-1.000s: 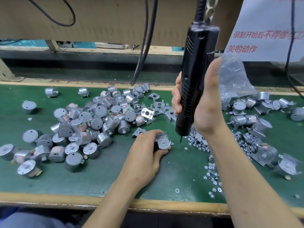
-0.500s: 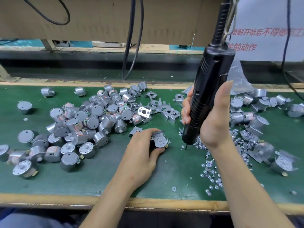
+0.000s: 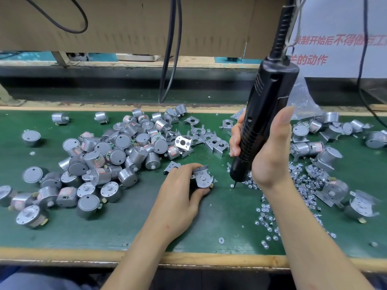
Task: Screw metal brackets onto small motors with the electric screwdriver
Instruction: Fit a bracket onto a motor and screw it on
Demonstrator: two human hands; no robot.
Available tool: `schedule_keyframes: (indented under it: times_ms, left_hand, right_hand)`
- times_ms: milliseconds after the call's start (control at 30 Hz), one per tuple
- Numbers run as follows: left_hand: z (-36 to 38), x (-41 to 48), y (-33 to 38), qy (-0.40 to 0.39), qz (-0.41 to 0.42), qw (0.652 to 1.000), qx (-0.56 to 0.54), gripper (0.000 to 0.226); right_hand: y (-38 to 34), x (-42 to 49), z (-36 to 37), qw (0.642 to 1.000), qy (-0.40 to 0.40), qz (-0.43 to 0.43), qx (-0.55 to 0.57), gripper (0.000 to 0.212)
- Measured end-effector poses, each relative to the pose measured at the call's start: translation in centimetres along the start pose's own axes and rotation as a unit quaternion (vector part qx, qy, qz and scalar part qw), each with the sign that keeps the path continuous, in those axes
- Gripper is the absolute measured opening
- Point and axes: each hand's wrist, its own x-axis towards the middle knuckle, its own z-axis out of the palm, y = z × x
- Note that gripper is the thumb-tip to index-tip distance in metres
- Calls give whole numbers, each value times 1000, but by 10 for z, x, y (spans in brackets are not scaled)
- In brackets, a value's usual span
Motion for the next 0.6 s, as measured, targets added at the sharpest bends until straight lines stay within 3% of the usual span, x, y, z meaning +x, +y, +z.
schedule_keyframes:
  times_ms: [600]
  left_hand:
    - [0,1,-1,2,-1,1000,1,38]
  right_hand:
    - [-7,0,3,1000,5,-2,-7,71]
